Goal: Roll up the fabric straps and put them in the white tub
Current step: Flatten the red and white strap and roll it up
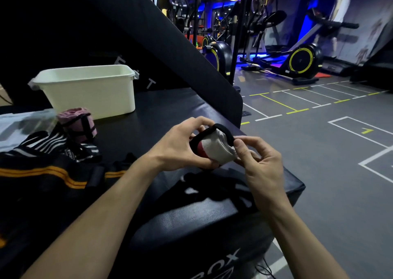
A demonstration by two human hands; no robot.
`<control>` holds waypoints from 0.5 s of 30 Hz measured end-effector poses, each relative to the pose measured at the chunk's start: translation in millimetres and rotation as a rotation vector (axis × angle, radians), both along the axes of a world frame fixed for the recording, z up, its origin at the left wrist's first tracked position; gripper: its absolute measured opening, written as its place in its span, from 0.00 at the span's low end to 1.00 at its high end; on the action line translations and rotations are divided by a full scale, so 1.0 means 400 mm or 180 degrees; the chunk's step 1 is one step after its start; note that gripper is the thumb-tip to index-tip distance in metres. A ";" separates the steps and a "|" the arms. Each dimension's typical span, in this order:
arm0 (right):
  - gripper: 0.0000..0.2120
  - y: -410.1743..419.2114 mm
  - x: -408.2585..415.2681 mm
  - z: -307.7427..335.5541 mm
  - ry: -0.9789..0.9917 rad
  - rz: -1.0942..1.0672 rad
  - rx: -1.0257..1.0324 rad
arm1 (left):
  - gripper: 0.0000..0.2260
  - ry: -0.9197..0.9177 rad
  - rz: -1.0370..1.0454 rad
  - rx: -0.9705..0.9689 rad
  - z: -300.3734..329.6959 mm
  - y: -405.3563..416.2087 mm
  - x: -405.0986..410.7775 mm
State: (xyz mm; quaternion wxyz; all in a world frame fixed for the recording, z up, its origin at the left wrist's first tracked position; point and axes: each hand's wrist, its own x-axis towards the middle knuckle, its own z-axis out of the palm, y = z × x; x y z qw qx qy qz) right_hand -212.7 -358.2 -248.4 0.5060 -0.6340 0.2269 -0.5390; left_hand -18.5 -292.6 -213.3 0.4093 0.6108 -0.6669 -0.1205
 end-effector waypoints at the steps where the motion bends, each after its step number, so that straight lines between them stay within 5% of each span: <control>1: 0.04 -0.001 -0.002 0.000 0.0060 -0.0014 -0.0046 | 0.33 -0.0056 0.0015 -0.0056 -0.002 -0.003 0.001; 7: 0.06 -0.001 0.000 -0.004 0.0414 -0.0450 -0.0401 | 0.33 -0.0754 0.0286 -0.0197 -0.003 -0.003 0.006; 15: 0.04 0.007 -0.003 0.024 -0.0159 -0.0321 -0.0075 | 0.33 -0.1502 0.0774 0.0009 -0.002 -0.002 0.015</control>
